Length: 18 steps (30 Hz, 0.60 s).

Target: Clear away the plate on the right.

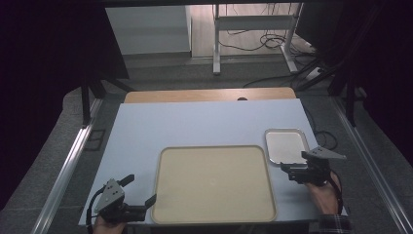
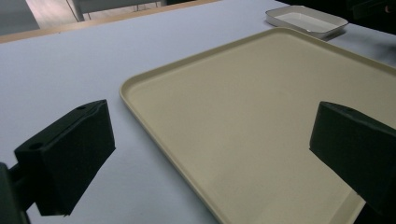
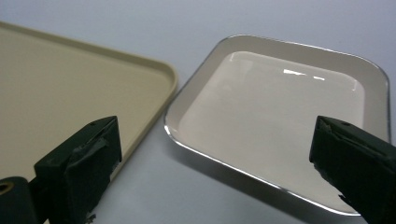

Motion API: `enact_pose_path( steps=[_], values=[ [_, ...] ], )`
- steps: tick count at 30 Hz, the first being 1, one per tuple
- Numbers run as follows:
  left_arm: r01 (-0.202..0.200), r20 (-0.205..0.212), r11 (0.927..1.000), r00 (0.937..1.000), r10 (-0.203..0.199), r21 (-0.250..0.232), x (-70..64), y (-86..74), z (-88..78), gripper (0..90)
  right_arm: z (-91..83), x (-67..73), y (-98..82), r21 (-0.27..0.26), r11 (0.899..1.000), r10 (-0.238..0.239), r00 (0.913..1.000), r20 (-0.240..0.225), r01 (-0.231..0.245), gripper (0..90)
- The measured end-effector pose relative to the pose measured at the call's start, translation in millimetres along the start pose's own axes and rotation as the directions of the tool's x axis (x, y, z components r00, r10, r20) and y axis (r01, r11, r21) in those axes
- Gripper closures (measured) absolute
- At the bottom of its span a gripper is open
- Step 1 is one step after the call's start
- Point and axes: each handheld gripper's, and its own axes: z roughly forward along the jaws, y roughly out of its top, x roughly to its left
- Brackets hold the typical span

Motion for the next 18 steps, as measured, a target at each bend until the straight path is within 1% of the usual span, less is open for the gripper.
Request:
enact_pose_path(
  steps=[4,9,11,16,18],
  values=[
    [0.0,0.0,1.0,1.0,0.0,0.001,-0.1,0.1,0.2,0.0,3.7,-7.7,2.0,0.007,1.0,0.017,0.9996,0.022,-0.017,2.7],
    [-0.002,-0.001,1.0,1.0,0.002,0.001,-0.2,0.1,0.2,0.0,9.1,-16.2,3.6,0.025,0.999,0.045,0.9983,0.037,-0.046,3.0],
    [-0.003,-0.002,1.0,1.0,0.003,0.003,-0.3,0.2,0.3,0.0,10.5,-18.8,3.9,0.033,0.998,0.049,0.9978,0.045,-0.051,2.9],
    [-0.006,-0.003,1.0,1.0,0.006,0.004,-0.5,0.4,0.4,0.0,12.2,-27.3,4.9,0.048,0.996,0.071,0.9947,0.074,-0.074,2.1],
    [-0.006,-0.003,1.0,1.0,0.006,0.005,-0.5,0.4,0.5,0.0,12.5,-31.0,5.6,0.048,0.995,0.086,0.9932,0.079,-0.09,1.7]
  ],
)
